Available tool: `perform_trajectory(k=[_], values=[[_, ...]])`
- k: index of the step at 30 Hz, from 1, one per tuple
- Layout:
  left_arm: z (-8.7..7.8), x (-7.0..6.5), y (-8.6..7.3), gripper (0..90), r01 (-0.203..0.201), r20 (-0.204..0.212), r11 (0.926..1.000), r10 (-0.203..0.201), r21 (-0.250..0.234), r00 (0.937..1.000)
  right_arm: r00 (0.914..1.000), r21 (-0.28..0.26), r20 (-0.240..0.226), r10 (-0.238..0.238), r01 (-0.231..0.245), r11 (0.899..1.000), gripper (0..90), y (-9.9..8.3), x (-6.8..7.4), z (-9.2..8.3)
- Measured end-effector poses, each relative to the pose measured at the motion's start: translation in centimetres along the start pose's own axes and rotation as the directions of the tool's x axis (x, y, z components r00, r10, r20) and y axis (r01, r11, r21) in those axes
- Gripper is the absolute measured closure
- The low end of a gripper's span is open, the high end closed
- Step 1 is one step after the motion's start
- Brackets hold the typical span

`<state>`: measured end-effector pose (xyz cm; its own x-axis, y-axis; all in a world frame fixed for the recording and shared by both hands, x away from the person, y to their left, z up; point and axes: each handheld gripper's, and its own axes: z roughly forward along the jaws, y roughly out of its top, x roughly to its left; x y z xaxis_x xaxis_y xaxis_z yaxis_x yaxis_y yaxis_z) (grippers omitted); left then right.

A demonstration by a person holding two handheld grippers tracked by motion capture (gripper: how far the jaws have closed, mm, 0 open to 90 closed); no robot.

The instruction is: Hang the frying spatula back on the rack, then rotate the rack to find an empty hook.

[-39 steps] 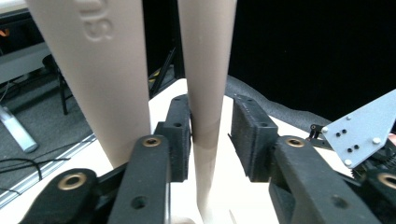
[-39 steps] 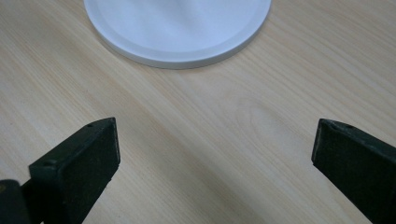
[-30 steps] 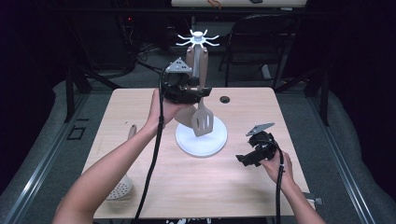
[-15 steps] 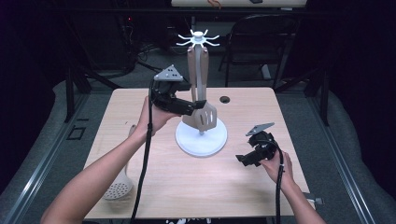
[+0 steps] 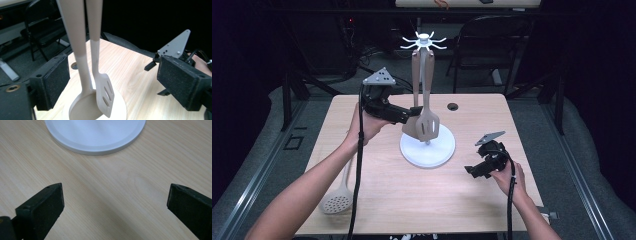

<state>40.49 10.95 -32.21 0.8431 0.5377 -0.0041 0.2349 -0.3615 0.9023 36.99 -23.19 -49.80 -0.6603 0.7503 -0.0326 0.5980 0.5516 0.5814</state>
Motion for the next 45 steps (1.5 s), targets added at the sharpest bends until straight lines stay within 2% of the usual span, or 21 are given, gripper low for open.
perform_trajectory(k=[13,19,22,24,25,28,32,35,40,45], values=[[-1.7,2.1,0.9,9.9,0.032,-0.048,0.9986,-0.034,-0.042,0.9983,0.9999,0.012,0.004,-0.015,0.015,1.0,0.5,0.1,0.0,0.2],[-2.6,3.0,2.1,16.6,0.036,-0.081,0.9958,-0.043,-0.084,0.9958,0.9998,0.017,0.004,-0.017,0.017,1.0,0.6,0.0,0.0,0.3],[-2.9,3.1,2.8,27.5,0.025,-0.103,0.9946,-0.035,-0.1,0.9941,0.9999,0.022,0.0,-0.015,0.015,1.0,1.0,0.0,0.1,0.3],[-2.9,3.3,3.2,39.0,0.015,-0.109,0.9939,-0.027,-0.11,0.9937,0.9999,0.024,0.004,-0.015,0.015,1.0,1.3,0.0,0.1,0.3],[-3.0,3.3,3.4,41.3,0.01,-0.117,0.9936,-0.023,-0.113,0.9929,0.9999,0.024,0.003,-0.011,0.011,1.0,1.5,0.0,0.1,0.3],[-3.1,3.4,4.0,56.6,-0.011,-0.125,0.9911,-0.006,-0.133,0.9921,0.9997,0.029,0.008,-0.023,0.023,0.999,1.7,0.1,0.1,0.3],[-3.2,3.8,4.7,78.7,-0.018,-0.129,0.987,-0.003,-0.16,0.9916,0.9997,0.036,0.008,-0.021,0.021,0.999,2.6,0.1,0.2,0.4],[-3.2,3.9,5.2,88.4,-0.024,-0.135,0.9833,-0.001,-0.18,0.9908,0.9996,0.042,0.009,-0.027,0.027,0.999,2.6,0.0,0.1,0.5],[-2.9,4.0,6.1,90.0,-0.032,-0.138,0.9792,0.004,-0.2,0.9904,0.9998,0.036,0.007,-0.018,0.018,0.999,2.7,-0.1,0.0,0.4],[-2.5,3.9,6.7,90.0,-0.046,-0.157,0.9808,0.016,-0.19,0.9874,0.9998,0.032,0.01,-0.016,0.016,0.999,2.7,-0.1,0.1,0.4]])
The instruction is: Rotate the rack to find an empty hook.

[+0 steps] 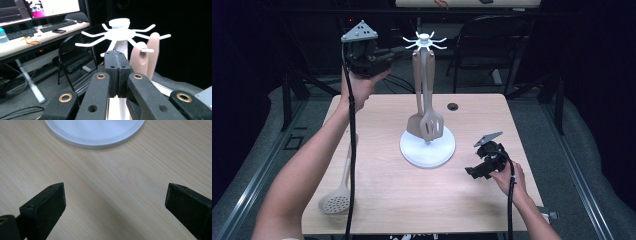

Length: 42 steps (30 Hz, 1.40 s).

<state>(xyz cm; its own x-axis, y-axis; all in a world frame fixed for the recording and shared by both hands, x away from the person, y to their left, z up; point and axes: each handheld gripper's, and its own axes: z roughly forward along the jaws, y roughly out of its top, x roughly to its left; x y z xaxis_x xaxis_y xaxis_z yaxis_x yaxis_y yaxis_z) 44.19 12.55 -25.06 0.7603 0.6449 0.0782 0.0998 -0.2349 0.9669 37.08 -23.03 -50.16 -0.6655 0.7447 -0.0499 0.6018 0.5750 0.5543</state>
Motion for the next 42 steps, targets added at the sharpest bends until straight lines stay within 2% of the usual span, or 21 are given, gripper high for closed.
perform_trajectory(k=[5,7,12,17,26,32,37,42], values=[[0.3,0.1,0.4,90.0,-0.003,-0.016,0.9999,0.003,0.012,0.9999,1.0,0.004,0.005,-0.004,0.004,1.0,2.7,0.0,-0.1,-0.1],[0.4,0.2,0.5,90.0,-0.015,-0.032,0.9996,0.016,0.023,0.9994,0.9999,0.009,0.007,-0.008,0.008,1.0,2.7,0.0,-0.1,-0.1],[0.7,0.5,0.5,90.0,-0.005,-0.045,0.9996,0.007,0.027,0.999,1.0,0.006,0.0,-0.003,0.003,1.0,2.7,0.0,0.0,-0.1],[1.0,1.0,0.7,90.0,-0.001,-0.079,0.9995,0.004,0.031,0.9968,1.0,0.007,0.002,-0.003,0.003,1.0,2.7,0.0,0.0,0.0],[1.8,1.9,0.7,90.0,0.004,-0.091,0.9989,0.0,0.047,0.9958,1.0,0.008,-0.002,-0.006,0.006,1.0,2.7,0.0,-0.1,0.0],[0.4,1.7,0.5,90.0,0.01,-0.074,0.9998,-0.008,0.02,0.9972,1.0,0.014,0.001,-0.008,0.008,1.0,2.7,-0.1,-0.2,0.0],[-1.3,0.8,0.3,90.0,-0.016,-0.059,0.9998,0.016,-0.008,0.9981,0.9999,0.016,0.005,-0.009,0.009,1.0,2.7,0.0,-0.1,0.0],[-1.9,-0.3,0.3,90.0,-0.039,-0.01,0.9992,0.039,-0.009,0.9992,0.9999,0.016,0.005,-0.015,0.014,1.0,2.7,0.1,0.0,0.0]])
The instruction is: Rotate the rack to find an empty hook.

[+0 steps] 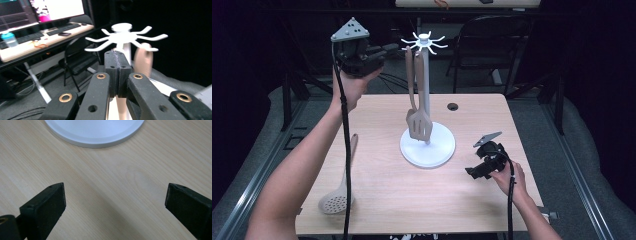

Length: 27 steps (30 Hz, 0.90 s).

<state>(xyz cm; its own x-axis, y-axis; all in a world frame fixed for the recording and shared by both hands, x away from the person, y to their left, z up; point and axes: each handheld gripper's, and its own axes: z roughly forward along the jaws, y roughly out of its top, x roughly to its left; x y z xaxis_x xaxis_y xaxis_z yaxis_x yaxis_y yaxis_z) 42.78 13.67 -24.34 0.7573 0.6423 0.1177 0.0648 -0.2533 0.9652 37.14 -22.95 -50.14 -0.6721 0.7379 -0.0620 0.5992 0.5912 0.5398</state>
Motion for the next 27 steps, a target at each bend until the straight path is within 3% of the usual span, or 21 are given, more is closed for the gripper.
perform_trajectory(k=[4,27], values=[[0.5,-0.5,0.2,90.0,-0.036,0.006,0.999,0.036,0.027,0.9993,1.0,-0.001,-0.002,0.0,0.0,1.0,2.7,0.1,0.1,0.1],[2.2,0.8,0.4,90.0,-0.007,-0.039,0.9981,0.009,0.061,0.9992,1.0,-0.003,-0.003,0.0,0.0,1.0,2.7,-0.1,0.0,0.0]])
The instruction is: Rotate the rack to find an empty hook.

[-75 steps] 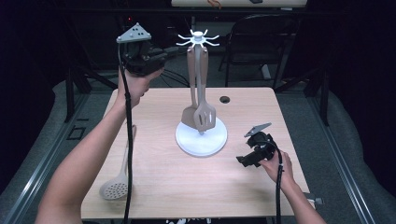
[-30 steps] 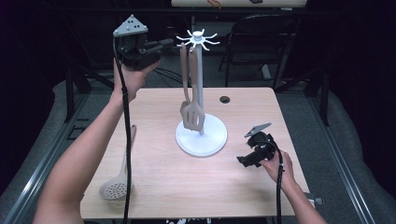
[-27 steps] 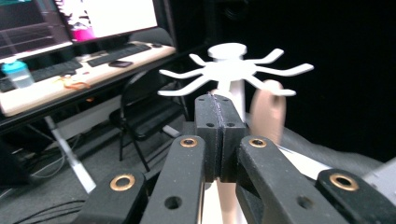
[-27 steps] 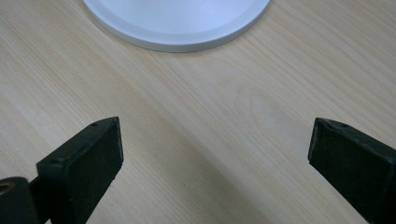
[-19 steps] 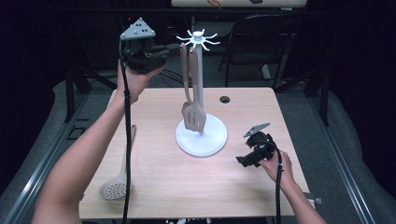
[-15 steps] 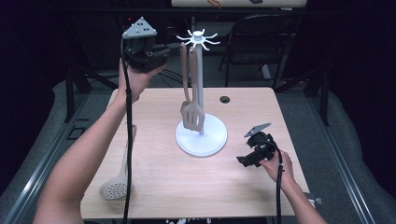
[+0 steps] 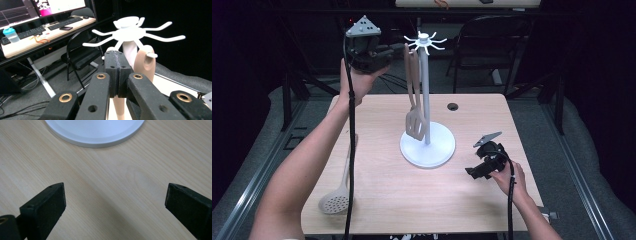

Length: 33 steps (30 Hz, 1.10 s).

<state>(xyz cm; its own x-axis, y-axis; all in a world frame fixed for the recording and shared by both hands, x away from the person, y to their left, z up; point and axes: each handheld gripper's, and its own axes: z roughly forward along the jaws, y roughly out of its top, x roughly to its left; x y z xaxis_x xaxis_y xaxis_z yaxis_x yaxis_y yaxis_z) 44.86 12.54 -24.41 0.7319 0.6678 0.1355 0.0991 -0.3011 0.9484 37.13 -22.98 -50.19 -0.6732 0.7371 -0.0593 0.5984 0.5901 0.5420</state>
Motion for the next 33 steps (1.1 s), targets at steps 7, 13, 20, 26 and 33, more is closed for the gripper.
perform_trajectory(k=[7,13,20,26,33], values=[[0.4,0.7,0.2,90.0,0.017,-0.013,0.9998,-0.017,-0.003,0.9998,1.0,0.008,0.002,-0.001,0.001,1.0,2.8,0.0,0.0,0.0],[-0.7,0.3,-0.1,90.0,0.017,0.004,0.9994,-0.017,-0.031,0.9998,1.0,0.01,0.001,-0.002,0.002,1.0,2.8,0.0,0.0,0.0],[-2.0,-1.9,-0.3,90.0,-0.033,0.054,0.9981,0.036,-0.052,0.9979,1.0,0.002,0.003,0.003,-0.003,1.0,2.8,0.0,0.2,0.0],[-1.8,-2.6,0.1,90.0,-0.062,0.066,0.9974,0.064,-0.036,0.9958,0.9999,0.009,0.007,-0.008,0.008,1.0,2.8,0.2,0.3,0.1],[-1.1,-1.8,0.3,90.0,-0.048,0.043,0.9986,0.049,-0.022,0.9979,1.0,0.006,0.007,-0.004,0.004,1.0,2.8,0.0,0.1,0.0]])
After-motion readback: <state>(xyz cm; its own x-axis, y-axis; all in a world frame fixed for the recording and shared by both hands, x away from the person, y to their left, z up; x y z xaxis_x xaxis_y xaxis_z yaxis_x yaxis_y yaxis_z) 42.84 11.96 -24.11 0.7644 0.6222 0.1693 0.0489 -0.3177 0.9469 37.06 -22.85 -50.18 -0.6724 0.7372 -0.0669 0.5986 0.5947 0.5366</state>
